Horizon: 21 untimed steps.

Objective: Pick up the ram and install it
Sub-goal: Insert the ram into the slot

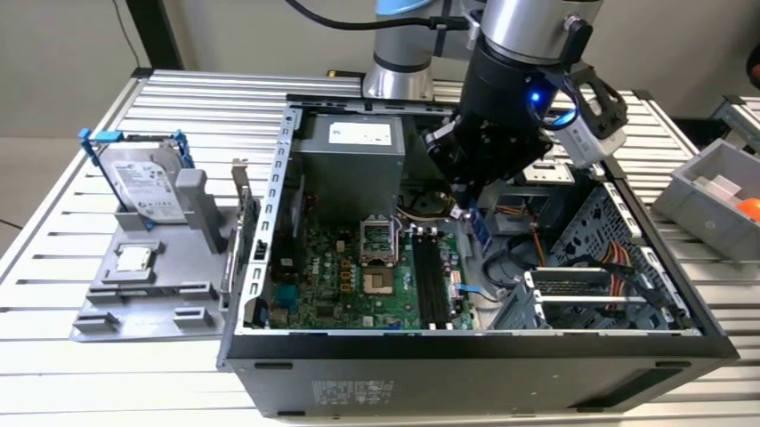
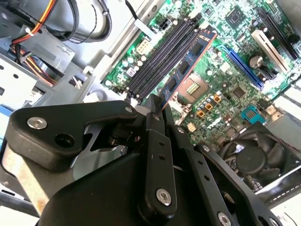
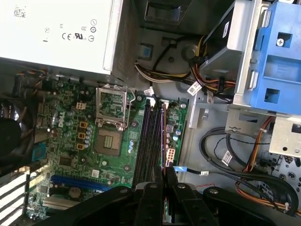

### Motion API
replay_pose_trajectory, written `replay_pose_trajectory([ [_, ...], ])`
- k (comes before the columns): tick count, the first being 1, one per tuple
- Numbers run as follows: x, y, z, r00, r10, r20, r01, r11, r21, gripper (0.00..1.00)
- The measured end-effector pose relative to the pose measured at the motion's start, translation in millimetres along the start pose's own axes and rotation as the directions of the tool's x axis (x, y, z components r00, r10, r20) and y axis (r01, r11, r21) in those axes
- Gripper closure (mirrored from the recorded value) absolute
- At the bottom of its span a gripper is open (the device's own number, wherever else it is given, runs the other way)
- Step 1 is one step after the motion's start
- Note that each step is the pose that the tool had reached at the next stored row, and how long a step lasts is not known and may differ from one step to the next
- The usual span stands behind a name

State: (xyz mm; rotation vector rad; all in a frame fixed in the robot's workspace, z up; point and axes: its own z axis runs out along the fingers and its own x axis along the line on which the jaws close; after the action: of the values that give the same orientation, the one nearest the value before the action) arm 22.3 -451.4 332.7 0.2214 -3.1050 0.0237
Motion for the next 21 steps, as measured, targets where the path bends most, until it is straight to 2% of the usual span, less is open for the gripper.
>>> replay_pose_trajectory([
  [9, -0.1, 0.1, 3.5, 1.0000, 0.002, -0.0011, -0.002, 1.0000, 0.0065, 1.00],
  [18, -0.2, 0.1, 5.2, 1.0000, 0.004, -0.0009, -0.004, 1.0000, 0.0064, 1.00],
  [21, -0.2, 0.2, 6.6, 0.9998, 0.022, -0.0012, -0.022, 0.9997, 0.0059, 1.00],
])
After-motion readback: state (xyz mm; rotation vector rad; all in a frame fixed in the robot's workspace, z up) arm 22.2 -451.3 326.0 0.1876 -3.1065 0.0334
